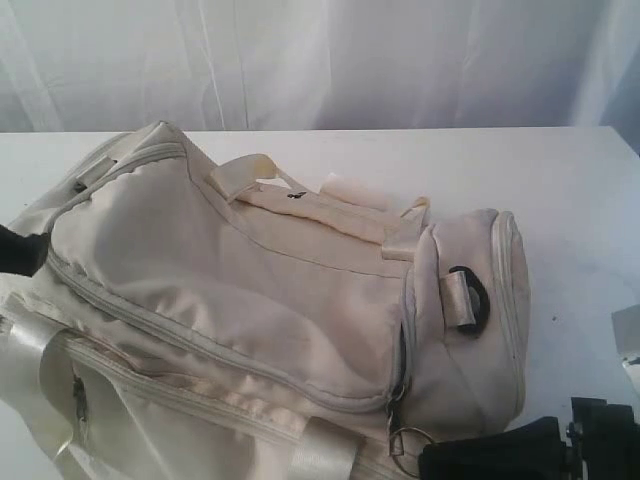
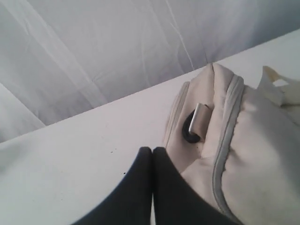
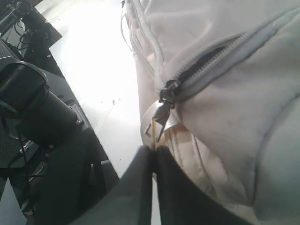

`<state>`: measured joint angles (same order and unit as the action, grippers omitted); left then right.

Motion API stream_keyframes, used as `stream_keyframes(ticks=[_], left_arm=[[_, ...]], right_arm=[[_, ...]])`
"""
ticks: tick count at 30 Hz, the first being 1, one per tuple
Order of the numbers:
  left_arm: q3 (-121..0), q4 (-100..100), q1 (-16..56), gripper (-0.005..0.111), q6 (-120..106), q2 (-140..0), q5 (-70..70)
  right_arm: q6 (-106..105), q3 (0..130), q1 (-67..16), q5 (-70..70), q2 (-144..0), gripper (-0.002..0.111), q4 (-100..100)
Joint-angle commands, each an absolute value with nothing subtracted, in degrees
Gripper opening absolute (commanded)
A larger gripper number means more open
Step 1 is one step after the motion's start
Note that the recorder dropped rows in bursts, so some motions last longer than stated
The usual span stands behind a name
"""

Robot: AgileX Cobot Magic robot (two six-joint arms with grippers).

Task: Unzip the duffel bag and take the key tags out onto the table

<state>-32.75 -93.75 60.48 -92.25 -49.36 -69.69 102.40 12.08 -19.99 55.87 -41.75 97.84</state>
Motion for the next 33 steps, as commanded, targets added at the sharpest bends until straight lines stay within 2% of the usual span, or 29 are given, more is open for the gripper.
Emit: stream_keyframes(ticks=[1, 3, 4, 5, 9, 10, 11, 14, 23, 26, 28, 29, 30, 31, 33], left_arm=[[-32.72, -92.89, 60.45, 0.000, -81.38, -48.63, -69.96], [-32.72, -92.89, 60.45, 0.001, -72.06, -48.63, -69.96], [-32.72, -92.89, 60.45, 0.006, -67.82, -48.63, -69.96], [-32.72, -92.89, 60.45, 0.015, -64.94, -48.63, -69.96], [-32.72, -93.88, 60.45, 0.063, -63.83, -48.63, -67.01], [-32.72, -96.43, 60.45, 0.071, -66.32, -48.63, -65.42], [-32.72, -98.34, 60.45, 0.072, -68.31, -48.63, -64.60], [-32.03, -99.95, 60.45, 0.070, -73.78, -48.63, -61.74], [-27.09, -99.95, 55.61, 0.066, -69.30, -50.28, -54.78], [-24.88, -99.95, 52.68, 0.064, -63.80, -51.31, -45.87], [-24.41, -99.95, 50.68, 0.051, -62.67, -52.83, -38.75], [-24.41, -99.95, 49.80, 0.037, -62.67, -53.92, -35.90], [-24.41, -99.95, 49.33, 0.028, -62.67, -54.43, -34.82], [-24.41, -99.95, 49.21, 0.011, -62.67, -54.83, -33.65], [-24.41, -99.95, 49.21, 0.000, -62.86, -54.61, -30.62]], right_arm=[[101.55, 11.95, -19.91, 55.34, -41.36, 0.000, 96.90], [101.55, 11.95, -19.91, 55.34, -41.36, 0.000, 96.90], [101.55, 11.95, -19.91, 55.34, -41.36, 0.000, 96.90], [101.55, 11.95, -19.91, 55.34, -41.36, 0.000, 96.90], [101.55, 11.95, -19.91, 55.34, -41.36, 0.000, 96.90], [101.55, 11.95, -19.91, 55.34, -41.36, 0.000, 96.90], [101.55, 11.95, -19.91, 55.34, -41.36, 0.000, 96.90], [101.55, 11.95, -19.91, 55.34, -41.36, 0.000, 96.90], [101.55, 11.95, -19.91, 55.34, -41.36, 0.000, 96.90], [101.55, 11.95, -19.91, 55.34, -41.36, 0.000, 96.90], [101.55, 11.95, -19.91, 55.34, -41.36, 0.000, 96.66], [101.55, 11.95, -19.91, 55.34, -41.36, 0.000, 96.66], [101.55, 11.95, -19.91, 55.34, -41.36, 0.000, 96.66], [101.18, 11.95, -19.91, 55.23, -41.36, 0.000, 96.65], [99.38, 11.95, -19.91, 54.13, -41.36, 0.000, 96.65]])
